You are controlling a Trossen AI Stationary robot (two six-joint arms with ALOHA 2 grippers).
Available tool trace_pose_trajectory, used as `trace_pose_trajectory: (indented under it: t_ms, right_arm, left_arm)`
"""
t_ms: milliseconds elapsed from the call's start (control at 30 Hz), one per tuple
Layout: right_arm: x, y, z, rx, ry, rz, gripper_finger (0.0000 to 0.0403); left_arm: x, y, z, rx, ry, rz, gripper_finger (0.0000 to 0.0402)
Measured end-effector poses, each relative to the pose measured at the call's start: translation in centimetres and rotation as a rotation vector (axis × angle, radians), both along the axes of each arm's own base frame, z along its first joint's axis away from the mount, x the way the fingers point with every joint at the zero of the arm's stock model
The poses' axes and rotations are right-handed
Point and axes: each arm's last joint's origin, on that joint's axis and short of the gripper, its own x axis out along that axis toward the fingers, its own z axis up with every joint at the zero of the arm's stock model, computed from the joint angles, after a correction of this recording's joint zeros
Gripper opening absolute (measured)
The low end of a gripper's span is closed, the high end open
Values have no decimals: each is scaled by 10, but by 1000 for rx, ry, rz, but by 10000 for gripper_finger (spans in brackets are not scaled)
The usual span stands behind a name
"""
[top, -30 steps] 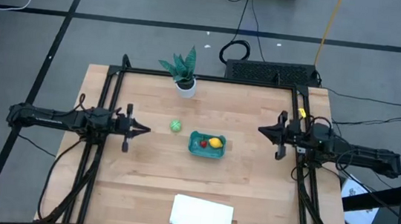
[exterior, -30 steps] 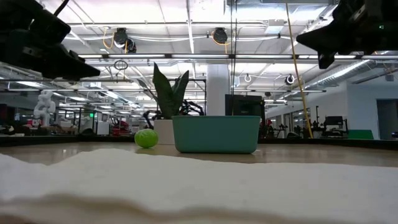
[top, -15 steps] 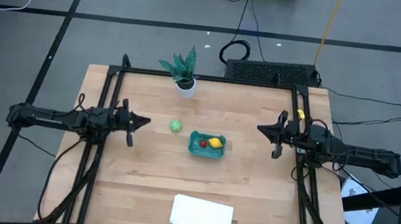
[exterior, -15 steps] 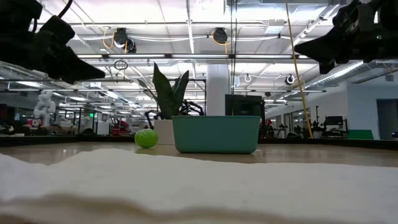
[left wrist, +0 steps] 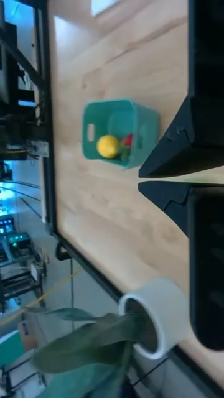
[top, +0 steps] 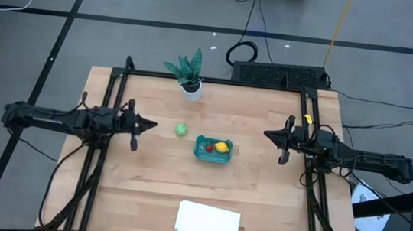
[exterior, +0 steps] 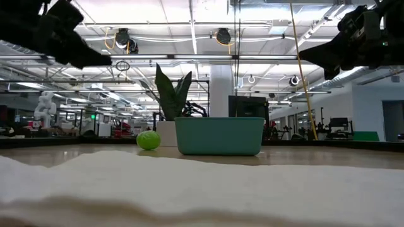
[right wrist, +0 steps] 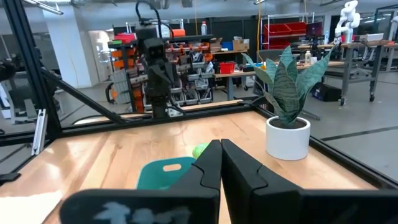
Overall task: Pick and placing Produce into tupperware
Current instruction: Put the green cabbage into the blue container
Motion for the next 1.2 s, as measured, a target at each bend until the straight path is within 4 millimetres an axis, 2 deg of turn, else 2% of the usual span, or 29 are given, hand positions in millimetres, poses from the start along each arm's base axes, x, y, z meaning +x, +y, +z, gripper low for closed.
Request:
trace_pose_trajectory:
  t_ms: [367,600,767,967,1200]
  right_arm:
    - [0,0,0,-5,1,1,0]
    - [0,0,0,-7,2,2,0]
    - [0,0,0,-8,5,1,0]
    - [0,0,-3,-21,35,1,0]
    - [0,0,-3,-21,39,1,0]
  left_arm:
    - [23,19,76,39,-76,-33,26]
    - [47,43,112,16,-86,-178,26]
    - [73,67,124,-29,-57,-255,26]
    - [107,96,130,-100,8,-399,26]
    - [146,123,128,-213,249,-411,26]
